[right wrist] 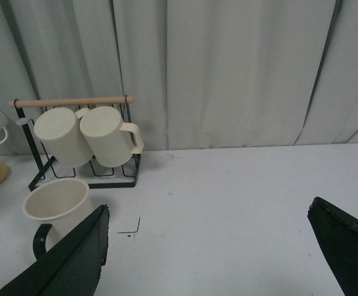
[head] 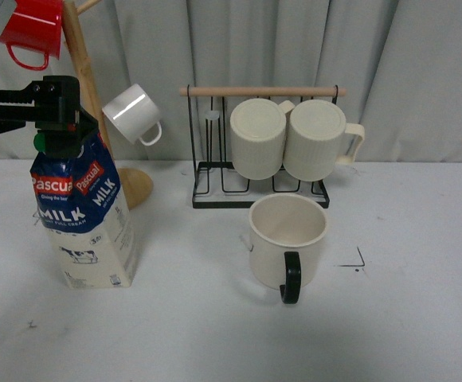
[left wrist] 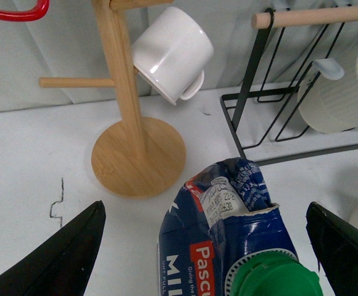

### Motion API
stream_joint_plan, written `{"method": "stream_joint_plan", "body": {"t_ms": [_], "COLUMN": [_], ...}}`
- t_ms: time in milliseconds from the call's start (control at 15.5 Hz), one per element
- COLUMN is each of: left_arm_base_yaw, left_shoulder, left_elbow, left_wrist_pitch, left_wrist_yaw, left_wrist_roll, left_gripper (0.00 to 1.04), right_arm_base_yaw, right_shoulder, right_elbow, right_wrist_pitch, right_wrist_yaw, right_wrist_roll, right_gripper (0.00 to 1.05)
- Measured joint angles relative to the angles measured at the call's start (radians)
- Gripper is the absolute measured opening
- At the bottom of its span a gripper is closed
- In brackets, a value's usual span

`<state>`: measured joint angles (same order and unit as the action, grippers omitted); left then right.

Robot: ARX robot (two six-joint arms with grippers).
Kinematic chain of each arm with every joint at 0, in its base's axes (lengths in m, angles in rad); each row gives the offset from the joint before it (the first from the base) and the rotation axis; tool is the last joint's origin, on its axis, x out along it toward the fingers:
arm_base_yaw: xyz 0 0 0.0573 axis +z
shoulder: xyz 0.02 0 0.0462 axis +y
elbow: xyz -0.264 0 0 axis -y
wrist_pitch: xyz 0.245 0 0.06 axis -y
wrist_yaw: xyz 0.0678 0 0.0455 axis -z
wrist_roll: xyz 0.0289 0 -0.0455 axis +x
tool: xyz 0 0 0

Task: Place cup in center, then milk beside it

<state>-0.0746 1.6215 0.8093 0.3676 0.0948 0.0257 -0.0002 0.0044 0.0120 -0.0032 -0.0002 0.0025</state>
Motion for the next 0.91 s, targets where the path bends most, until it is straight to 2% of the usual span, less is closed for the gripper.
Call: {"method": "stream_joint_plan", "body": {"t_ms": [259, 453, 517, 711, 905], "left_arm_base_yaw": [-0.006, -0.016, -0.022, -0.047, -0.134], "left_shoulder": [0.134, 0.140, 0.140, 0.138, 0.100], "left_elbow": [0.047, 0.063, 0.063, 0.063, 0.064], "left_wrist_pitch": [-0.023, -0.020, -0.019, -0.024, -0.063], "left_wrist_yaw": [-0.111, -0.135, -0.142, -0.161, -0.196], "left_wrist_roll": [-0.029, -0.060, -0.071, -0.089, -0.098], "left_gripper": [0.97, 0.69, 0.64, 0.59, 0.56], "right_arm_base_yaw": [0.000, 0.000, 0.000, 0.000, 0.000], "right_shoulder": [0.000, 0.000, 0.000, 0.000, 0.000], "right_elbow": [0.000, 0.000, 0.000, 0.000, 0.000], "right_wrist_pitch": [0.000, 0.000, 0.000, 0.000, 0.000], "right_wrist_yaw": [0.000, 0.000, 0.000, 0.000, 0.000], "right_wrist_roll": [0.000, 0.000, 0.000, 0.000, 0.000], "right_gripper": [0.98, 0.98, 0.98, 0.98, 0.98]}}
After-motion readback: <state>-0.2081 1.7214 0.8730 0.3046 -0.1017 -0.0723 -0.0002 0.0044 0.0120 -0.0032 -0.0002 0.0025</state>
